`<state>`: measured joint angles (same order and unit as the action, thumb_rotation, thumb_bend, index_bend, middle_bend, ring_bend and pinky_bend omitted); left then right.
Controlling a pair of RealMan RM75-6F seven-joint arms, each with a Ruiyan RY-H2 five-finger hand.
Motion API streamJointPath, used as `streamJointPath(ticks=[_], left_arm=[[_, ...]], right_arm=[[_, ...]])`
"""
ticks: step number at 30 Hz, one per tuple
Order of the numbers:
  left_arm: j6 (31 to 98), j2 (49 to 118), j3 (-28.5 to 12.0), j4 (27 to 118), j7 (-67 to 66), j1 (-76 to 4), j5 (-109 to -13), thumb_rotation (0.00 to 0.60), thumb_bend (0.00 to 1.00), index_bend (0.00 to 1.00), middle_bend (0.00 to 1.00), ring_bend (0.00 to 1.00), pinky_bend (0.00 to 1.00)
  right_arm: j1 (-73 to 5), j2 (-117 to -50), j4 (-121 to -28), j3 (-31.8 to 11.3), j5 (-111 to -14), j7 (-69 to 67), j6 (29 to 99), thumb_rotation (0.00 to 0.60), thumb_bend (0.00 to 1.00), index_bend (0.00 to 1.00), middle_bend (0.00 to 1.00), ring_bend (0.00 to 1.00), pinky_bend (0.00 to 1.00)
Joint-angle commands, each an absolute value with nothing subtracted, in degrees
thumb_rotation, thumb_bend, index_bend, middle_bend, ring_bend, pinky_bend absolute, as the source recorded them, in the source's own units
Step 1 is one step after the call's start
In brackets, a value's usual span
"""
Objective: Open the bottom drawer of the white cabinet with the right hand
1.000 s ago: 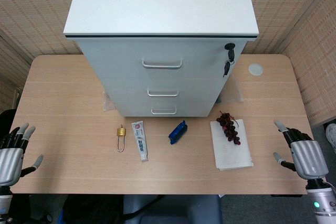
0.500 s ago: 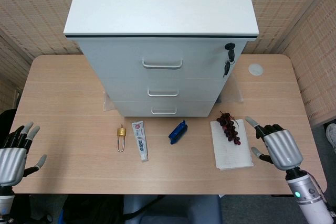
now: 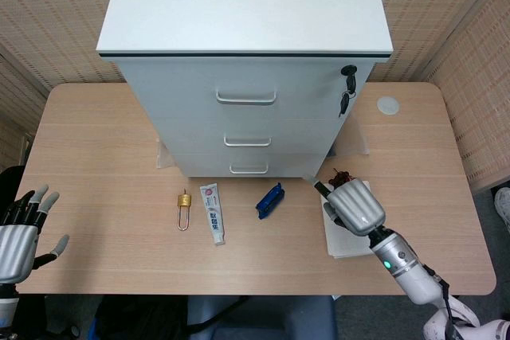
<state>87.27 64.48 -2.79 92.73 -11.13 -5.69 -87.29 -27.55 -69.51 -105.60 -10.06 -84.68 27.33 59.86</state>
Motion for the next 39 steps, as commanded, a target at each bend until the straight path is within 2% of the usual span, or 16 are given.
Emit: streamJointPath(ticks=[1, 7, 13, 26, 39], left_arm=[[87.20, 64.42, -2.75, 92.62, -11.10, -5.70, -87.31, 0.600, 0.27, 0.13, 0.07, 0.08, 0.15], [87.28, 64.53, -2.78, 92.37, -10.85, -5.91, -87.85, 0.600, 0.27, 0.13, 0.07, 0.08, 0.15], [87.18, 64.42, -2.76, 92.08, -10.55, -5.96, -87.88, 0.600, 0.27, 0.13, 0.07, 0.08, 0.15], [86.32, 64.34, -2.72, 91.64, -10.65, -6.24, -87.37, 0.600, 0.27, 0.12, 0.07, 0.08, 0.15], [85.93, 64.59, -2.69, 91.38, -10.72, -6.36, -87.01, 0.600, 0.27, 0.12, 0.07, 0.08, 0.15]], right_arm=[[-30.91, -72.77, -105.19, -11.76, -80.59, 31.71, 57.02, 0.600, 0.52, 0.15, 0.87, 0.93, 0.95], [-35.55, -79.16, -101.69, -13.00, -74.76, 37.64, 55.12, 0.600, 0.52, 0.15, 0.87, 0.93, 0.95], [-39.18, -82.41, -99.04, -13.54, -69.95, 40.96, 53.71, 0.600, 0.52, 0.15, 0.87, 0.93, 0.95], [-45.05, -87.05, -92.63, -13.57, -63.48, 42.30, 52.07, 0.600, 0.52, 0.15, 0.87, 0.93, 0.95], [-48.85, -88.67, -90.16, -12.08, -59.96, 42.86, 51.29, 0.600, 0.52, 0.15, 0.87, 0.94, 0.95]])
